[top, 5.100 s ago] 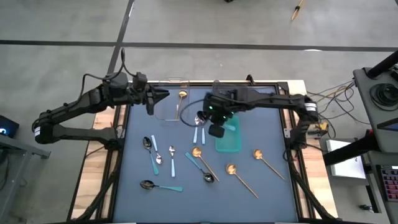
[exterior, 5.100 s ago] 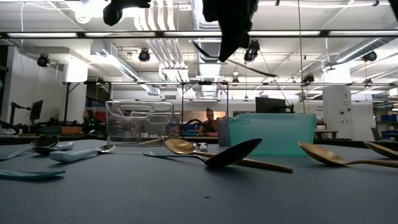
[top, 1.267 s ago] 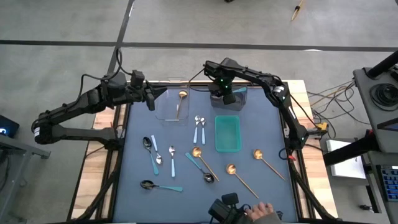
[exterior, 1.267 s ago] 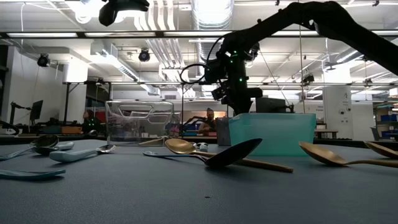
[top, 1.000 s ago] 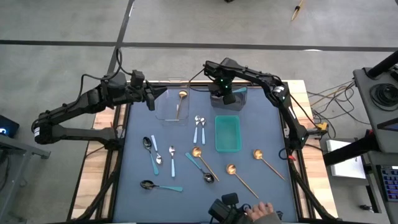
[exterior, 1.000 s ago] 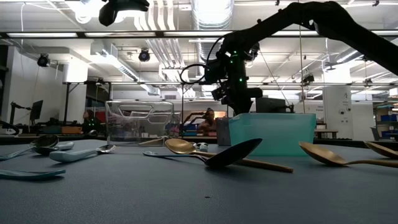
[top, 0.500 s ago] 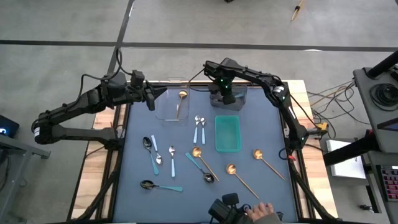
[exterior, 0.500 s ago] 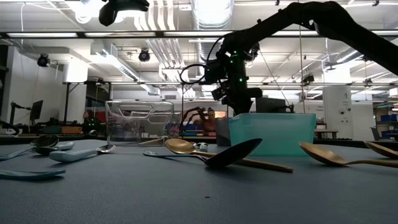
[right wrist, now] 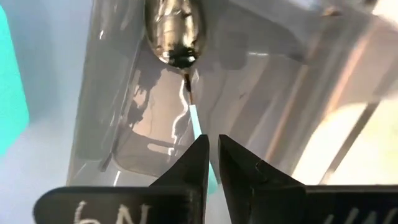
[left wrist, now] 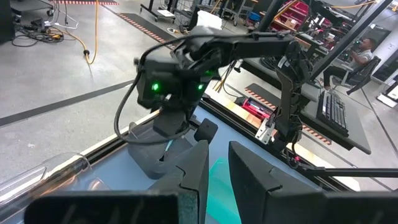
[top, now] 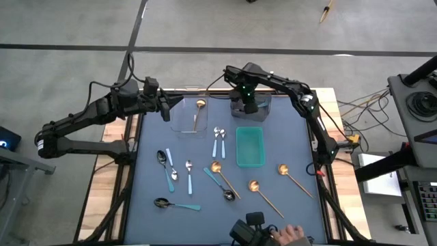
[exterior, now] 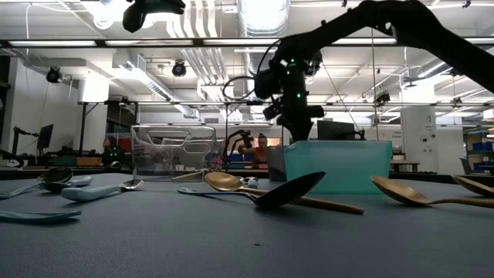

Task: Sort silverware by color (type)
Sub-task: Put the light blue spoon into the green bin

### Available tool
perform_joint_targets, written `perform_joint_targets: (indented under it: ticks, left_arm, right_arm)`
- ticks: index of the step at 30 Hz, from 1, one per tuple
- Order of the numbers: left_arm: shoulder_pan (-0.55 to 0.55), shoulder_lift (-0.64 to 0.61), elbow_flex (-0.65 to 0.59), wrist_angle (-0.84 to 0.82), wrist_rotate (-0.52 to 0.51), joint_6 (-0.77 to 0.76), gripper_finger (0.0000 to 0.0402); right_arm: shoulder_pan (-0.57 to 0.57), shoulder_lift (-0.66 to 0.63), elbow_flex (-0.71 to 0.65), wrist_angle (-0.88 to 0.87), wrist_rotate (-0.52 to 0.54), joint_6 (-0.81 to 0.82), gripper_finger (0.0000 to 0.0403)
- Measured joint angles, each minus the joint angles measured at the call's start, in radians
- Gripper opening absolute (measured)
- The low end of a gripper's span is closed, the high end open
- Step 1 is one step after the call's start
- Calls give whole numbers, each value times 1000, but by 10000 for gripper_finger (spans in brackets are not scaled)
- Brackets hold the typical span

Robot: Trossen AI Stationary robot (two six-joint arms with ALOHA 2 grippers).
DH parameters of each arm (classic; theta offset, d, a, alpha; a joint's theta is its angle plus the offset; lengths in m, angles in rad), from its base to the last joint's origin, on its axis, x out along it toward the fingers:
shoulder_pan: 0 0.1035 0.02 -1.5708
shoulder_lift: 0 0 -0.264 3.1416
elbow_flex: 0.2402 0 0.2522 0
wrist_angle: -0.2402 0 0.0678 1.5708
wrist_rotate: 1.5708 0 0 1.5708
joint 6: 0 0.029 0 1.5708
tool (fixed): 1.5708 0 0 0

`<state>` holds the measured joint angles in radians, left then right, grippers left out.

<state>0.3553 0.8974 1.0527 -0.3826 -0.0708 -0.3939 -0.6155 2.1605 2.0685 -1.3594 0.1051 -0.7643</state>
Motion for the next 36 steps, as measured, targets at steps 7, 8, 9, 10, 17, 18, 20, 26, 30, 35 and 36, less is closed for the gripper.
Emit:
perform_joint_targets:
  ticks: [7, 8, 9, 10, 17, 18, 20, 26, 30, 35, 36]
  left_arm:
    - [0, 1, 0, -73, 0, -14, 45]
    - [0, 4, 0, -93, 0, -18, 45]
    - [0, 6, 0, -116, 0, -24, 45]
    - [0, 9, 0, -143, 0, -32, 45]
    - [-1, 63, 0, -347, 1, -61, 45]
    - [-1, 73, 0, -377, 3, -64, 45]
    - [-1, 94, 0, -429, 10, -65, 45]
    - [-2, 147, 0, -547, 49, -65, 45]
    - [-6, 167, 0, -593, 57, -65, 45]
    - [-22, 174, 0, -603, 57, -60, 45]
    - [-25, 174, 0, -604, 57, -59, 45]
  right_arm:
    - [9, -77, 42, -7, 0, 181, 28]
    - [13, -92, 46, -9, 0, 228, 28]
    - [16, -111, 48, -9, 0, 279, 28]
    - [20, -130, 49, -9, 0, 330, 28]
    - [72, -259, 49, -15, -1, 647, 28]
    - [82, -277, 49, -15, -1, 696, 28]
    - [101, -310, 49, -15, -2, 811, 28]
    - [180, -387, 49, -49, -8, 1117, 28]
    - [253, -424, 49, -99, -8, 1245, 28]
    - [370, -445, 49, -152, -8, 1351, 28]
    - [395, -446, 49, -158, -8, 1366, 28]
